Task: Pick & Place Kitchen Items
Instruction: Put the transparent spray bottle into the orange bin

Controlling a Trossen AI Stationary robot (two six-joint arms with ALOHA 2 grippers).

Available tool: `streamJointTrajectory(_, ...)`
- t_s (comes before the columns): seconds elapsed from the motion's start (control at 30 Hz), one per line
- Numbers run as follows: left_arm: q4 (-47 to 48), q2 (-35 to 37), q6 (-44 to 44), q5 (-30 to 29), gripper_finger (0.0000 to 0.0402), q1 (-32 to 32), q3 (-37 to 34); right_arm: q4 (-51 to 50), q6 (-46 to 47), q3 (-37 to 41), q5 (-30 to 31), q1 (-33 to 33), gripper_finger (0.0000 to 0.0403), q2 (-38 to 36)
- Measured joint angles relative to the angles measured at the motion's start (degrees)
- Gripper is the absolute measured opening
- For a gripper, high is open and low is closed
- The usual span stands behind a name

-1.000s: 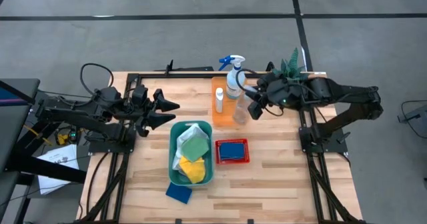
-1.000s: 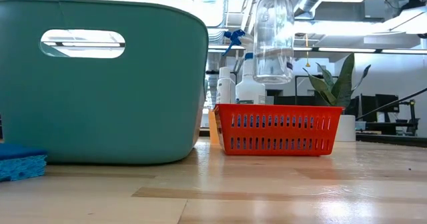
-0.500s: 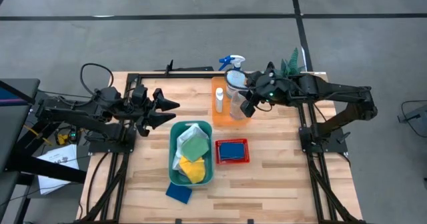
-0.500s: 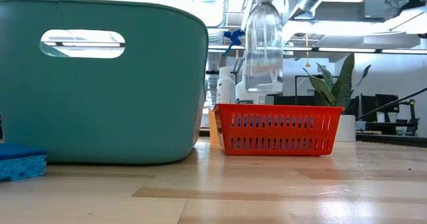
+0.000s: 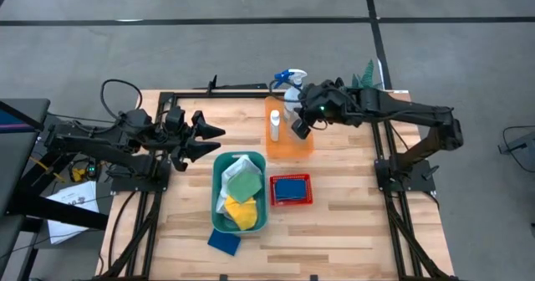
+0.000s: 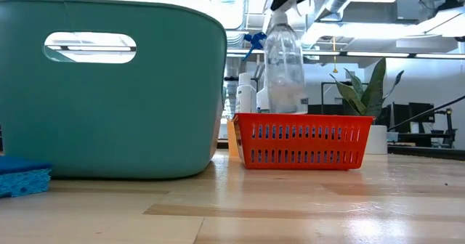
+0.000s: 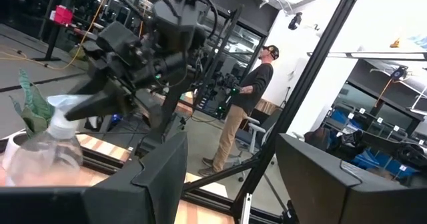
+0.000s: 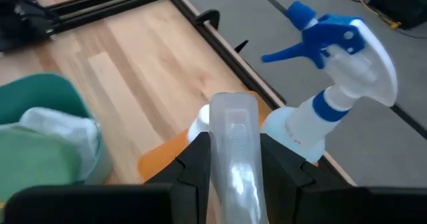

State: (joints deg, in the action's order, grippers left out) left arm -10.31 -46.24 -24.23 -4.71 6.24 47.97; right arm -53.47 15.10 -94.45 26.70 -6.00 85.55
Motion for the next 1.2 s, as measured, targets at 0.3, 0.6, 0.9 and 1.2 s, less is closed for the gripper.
streamJointTrajectory(0.3,0.05,0.0,1.55,0.0,0.0222,0.0,0.0,0.19,-0.67,0.02,-1.66,-2.05,0.0086,0.09)
streamJointTrajectory(0.6,0.03,0.0,2.58,0.0,0.0222,0.02,0.0,2.59,-0.14,0.9,-1.31,-2.05,0.0086,-0.01)
streamJointTrajectory(0.9,-0.01,0.0,2.56,0.0,0.0222,0.02,0.0,8.45,-0.31,9.04,-1.21,-2.03,0.0086,-0.39)
streamJointTrajectory(1.2,-0.1,0.0,2.43,0.0,0.0222,0.01,0.0,11.99,-0.1,14.24,-1.16,-2.82,0.0086,-0.52)
